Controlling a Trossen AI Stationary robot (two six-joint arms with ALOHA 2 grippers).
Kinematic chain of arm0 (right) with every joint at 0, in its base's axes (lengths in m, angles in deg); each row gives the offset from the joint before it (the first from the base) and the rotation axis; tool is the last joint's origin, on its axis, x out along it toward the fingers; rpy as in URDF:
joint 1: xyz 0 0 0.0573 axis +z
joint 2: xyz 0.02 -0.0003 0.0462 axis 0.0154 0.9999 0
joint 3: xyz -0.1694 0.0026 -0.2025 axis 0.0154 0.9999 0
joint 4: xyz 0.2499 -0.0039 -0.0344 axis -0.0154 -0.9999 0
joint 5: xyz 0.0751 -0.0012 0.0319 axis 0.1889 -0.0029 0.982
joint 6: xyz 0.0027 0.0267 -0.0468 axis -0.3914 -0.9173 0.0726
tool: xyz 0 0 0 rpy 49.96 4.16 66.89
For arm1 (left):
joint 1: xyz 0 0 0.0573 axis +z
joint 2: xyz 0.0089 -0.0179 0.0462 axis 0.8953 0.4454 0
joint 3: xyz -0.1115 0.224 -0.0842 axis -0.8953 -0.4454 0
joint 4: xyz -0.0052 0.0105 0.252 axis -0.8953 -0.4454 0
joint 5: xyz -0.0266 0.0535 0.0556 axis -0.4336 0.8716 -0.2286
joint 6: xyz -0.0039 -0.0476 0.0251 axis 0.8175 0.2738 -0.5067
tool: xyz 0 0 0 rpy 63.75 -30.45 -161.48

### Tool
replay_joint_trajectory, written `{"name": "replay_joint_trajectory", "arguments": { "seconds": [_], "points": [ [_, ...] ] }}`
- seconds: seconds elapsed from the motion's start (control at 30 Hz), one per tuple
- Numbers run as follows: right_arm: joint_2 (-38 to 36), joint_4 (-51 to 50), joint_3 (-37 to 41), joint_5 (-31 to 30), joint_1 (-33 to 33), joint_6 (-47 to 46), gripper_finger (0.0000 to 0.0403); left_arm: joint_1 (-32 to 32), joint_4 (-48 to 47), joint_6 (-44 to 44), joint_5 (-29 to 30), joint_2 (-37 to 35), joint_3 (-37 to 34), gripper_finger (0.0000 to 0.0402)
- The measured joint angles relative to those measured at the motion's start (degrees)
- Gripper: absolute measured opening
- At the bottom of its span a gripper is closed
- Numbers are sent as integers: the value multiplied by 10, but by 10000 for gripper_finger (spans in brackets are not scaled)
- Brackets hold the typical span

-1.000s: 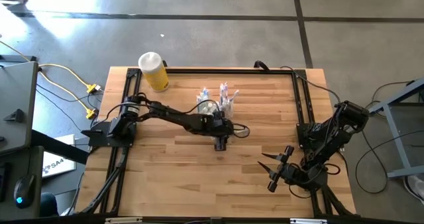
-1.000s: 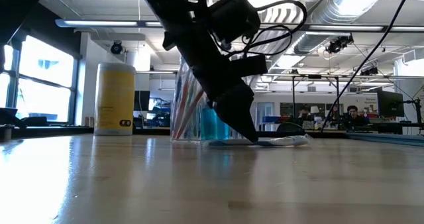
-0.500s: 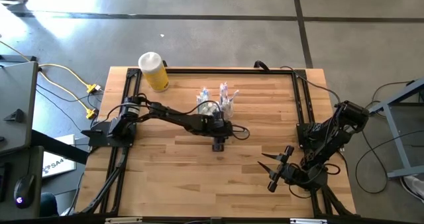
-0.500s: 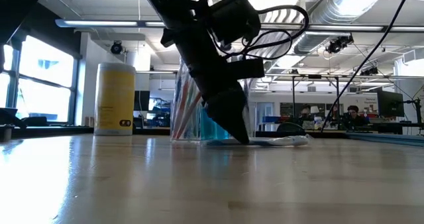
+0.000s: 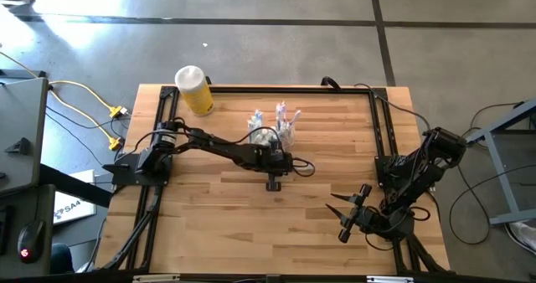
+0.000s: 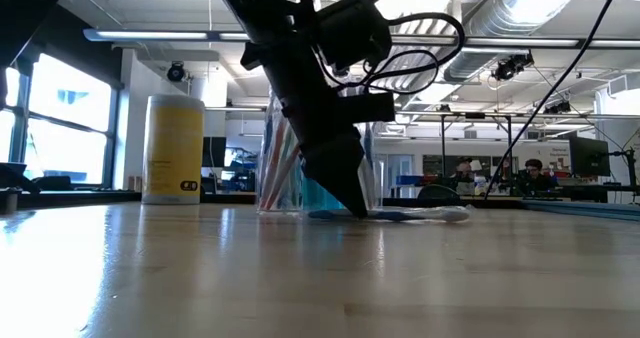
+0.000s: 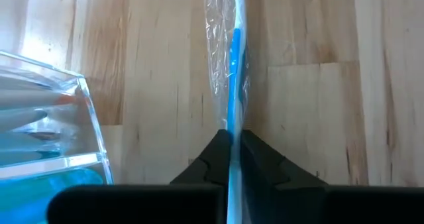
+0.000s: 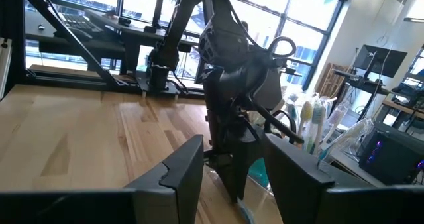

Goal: Pick & Place toothbrushing station
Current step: Put the blue toothbrush into the transparent organizer

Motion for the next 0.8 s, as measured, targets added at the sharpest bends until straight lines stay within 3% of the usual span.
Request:
{"name": "replay_joint_trajectory", "arguments": {
  "seconds": [0.33, 0.8],
  "points": [
    [0, 0, 0, -2, 0, 2, 149, 0, -22, -6, 33, -40, -5, 5],
    [0, -4, 0, -11, -20, 2, 149, 0, -5, -40, 46, -183, -2, 2]
  ]
}}
